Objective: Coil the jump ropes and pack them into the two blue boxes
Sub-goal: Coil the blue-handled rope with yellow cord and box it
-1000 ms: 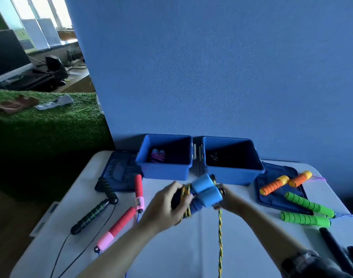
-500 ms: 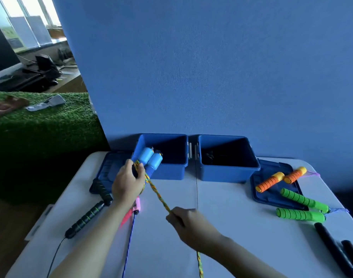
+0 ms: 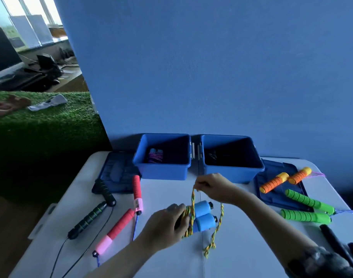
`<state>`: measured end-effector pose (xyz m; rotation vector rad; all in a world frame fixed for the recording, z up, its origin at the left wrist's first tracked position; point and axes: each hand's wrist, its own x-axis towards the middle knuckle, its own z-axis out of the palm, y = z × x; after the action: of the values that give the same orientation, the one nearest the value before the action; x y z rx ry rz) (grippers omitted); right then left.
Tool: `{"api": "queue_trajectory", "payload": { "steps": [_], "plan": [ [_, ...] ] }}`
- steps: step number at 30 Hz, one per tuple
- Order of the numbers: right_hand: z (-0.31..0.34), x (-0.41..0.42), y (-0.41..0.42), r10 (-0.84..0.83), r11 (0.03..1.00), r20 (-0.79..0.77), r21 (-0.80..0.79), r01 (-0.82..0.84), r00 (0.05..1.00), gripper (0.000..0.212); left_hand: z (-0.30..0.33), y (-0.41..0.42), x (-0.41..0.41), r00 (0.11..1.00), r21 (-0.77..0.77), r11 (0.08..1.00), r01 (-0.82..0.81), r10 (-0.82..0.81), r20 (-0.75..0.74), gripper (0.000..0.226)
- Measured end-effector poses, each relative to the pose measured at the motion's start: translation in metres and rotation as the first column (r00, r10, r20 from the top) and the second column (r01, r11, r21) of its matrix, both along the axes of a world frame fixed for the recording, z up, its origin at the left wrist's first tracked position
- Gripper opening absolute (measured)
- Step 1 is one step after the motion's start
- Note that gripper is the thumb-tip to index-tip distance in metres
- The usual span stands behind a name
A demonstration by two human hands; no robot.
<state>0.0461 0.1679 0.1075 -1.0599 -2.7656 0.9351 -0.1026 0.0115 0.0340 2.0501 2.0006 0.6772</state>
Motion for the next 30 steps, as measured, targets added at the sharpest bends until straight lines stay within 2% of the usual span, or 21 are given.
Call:
{"api": "queue_trajectory", "payload": {
  "steps": [3, 5, 9, 12, 14, 16, 17, 18, 21, 24, 25, 28, 30],
  "plan": [
    [-0.012, 0.008, 0.011, -0.031, 0.985, -0.084, -0.169, 0.016, 0.996, 0.016, 0.016, -0.001, 0.005, 0.974, 0.034, 0.999, 0.043, -0.049, 0.220, 0.022],
    [-0.014, 0.013, 0.008, -0.145, 0.934, -0.185, -0.350, 0.073, 0.972, 0.018, 0.028, 0.001, 0.006, 0.934, 0.064, 0.998, 0.013, -0.035, 0.355, 0.019],
    [-0.016, 0.020, -0.009, -0.319, 0.849, -0.269, -0.508, 0.148, 0.909, 0.038, 0.049, 0.006, 0.006, 0.836, 0.141, 0.989, -0.053, -0.033, 0.548, 0.017],
    [-0.036, 0.011, -0.019, -0.368, 0.791, -0.279, -0.596, 0.140, 0.887, 0.036, 0.061, 0.014, 0.006, 0.779, 0.162, 0.957, -0.240, 0.091, 0.620, 0.016],
    [-0.048, 0.002, -0.031, -0.380, 0.762, -0.247, -0.630, 0.151, 0.891, 0.034, 0.066, 0.024, 0.000, 0.666, 0.119, 0.898, -0.423, 0.219, 0.713, 0.017],
    [-0.057, -0.004, -0.046, -0.390, 0.745, -0.234, -0.648, 0.156, 0.891, 0.032, 0.067, 0.033, -0.014, 0.564, 0.025, 0.844, -0.536, 0.336, 0.755, 0.035],
    [-0.060, -0.006, -0.053, -0.393, 0.742, -0.234, -0.652, 0.156, 0.889, 0.030, 0.063, 0.037, -0.022, 0.546, -0.004, 0.825, -0.565, 0.377, 0.748, 0.043],
    [-0.063, -0.007, -0.060, -0.385, 0.743, -0.214, -0.649, 0.164, 0.898, 0.030, 0.058, 0.039, -0.032, 0.567, 0.004, 0.808, -0.589, 0.410, 0.715, 0.048],
    [-0.064, -0.008, -0.078, -0.333, 0.787, -0.134, -0.585, 0.196, 0.933, 0.029, 0.038, 0.039, -0.061, 0.720, 0.103, 0.791, -0.603, 0.485, 0.496, 0.054],
    [-0.055, -0.003, -0.085, -0.203, 0.945, -0.122, -0.286, 0.161, 0.972, 0.021, 0.025, 0.034, -0.076, 0.765, 0.076, 0.791, -0.608, 0.556, 0.325, 0.064],
    [-0.051, -0.002, -0.085, -0.161, 0.970, -0.130, -0.204, 0.132, 0.978, 0.022, 0.023, 0.032, -0.077, 0.779, 0.052, 0.800, -0.598, 0.565, 0.271, 0.063],
    [-0.032, -0.003, -0.087, -0.055, 0.996, -0.098, -0.075, 0.048, 0.994, 0.025, 0.009, 0.027, -0.071, 0.824, -0.031, 0.837, -0.546, 0.543, 0.159, 0.056],
    [-0.023, -0.007, -0.084, 0.022, 0.998, -0.047, 0.062, -0.019, 0.999, 0.026, 0.001, 0.024, -0.064, 0.863, -0.091, 0.870, -0.484, 0.492, 0.112, 0.061]
  ]
}}
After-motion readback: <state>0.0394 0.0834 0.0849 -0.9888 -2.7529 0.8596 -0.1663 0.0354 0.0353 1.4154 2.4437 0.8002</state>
